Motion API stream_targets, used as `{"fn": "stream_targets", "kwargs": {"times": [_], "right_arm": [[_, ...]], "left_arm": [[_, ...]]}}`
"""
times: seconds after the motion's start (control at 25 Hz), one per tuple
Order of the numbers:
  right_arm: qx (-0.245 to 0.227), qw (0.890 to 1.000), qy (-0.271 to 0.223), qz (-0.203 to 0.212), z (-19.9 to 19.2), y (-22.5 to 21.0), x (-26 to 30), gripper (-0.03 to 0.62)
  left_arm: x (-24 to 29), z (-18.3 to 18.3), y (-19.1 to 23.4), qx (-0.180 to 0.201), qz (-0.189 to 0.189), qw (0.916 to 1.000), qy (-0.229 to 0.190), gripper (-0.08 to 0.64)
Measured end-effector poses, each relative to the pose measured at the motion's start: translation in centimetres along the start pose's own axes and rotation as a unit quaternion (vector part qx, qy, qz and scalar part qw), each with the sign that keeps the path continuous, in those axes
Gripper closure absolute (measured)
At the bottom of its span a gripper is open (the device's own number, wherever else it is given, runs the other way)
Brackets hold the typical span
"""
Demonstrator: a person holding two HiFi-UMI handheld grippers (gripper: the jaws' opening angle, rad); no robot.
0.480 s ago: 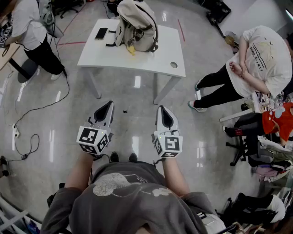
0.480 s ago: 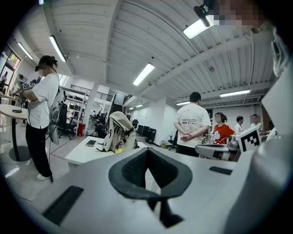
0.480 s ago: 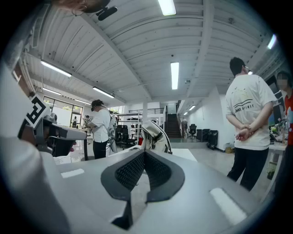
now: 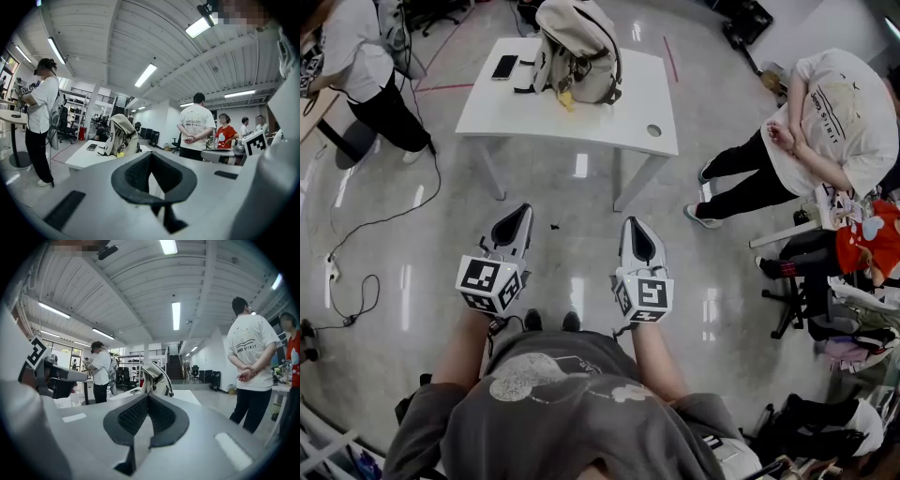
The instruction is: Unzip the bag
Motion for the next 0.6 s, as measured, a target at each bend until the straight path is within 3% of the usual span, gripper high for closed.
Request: {"fn": "stream_targets", "kwargs": {"times": [0.32,0.48,0.6], "right_arm": [[-0.001,1.0,0.001,0.009,-0.4,-0.5,-0.4,0.594],[0.037,0.997,-0.024,0.056,-0.4,-1.2,-1.1,0.592],[0.033,0.996,-0.036,0.074,-0.3,-2.0,-1.5,0.592]], "left_arm": [[-0.1,-0.6,-0.5,0.0,0.009,1.0,0.004,0.555],[-0.1,-1.1,-1.5,0.005,0.019,0.9997,0.012,0.555],[0.2,-1.4,-2.4,0.006,0.018,0.9996,0.019,0.555]]}}
Point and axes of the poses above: the fingertips, and each gripper's own axes: x forward along the fingers, y to its left, z out of its top, the point moved 10 cm from there along -x, backward along the fingers, and after that the axes turned 11 degrees about -y, right-handed, at the moved point
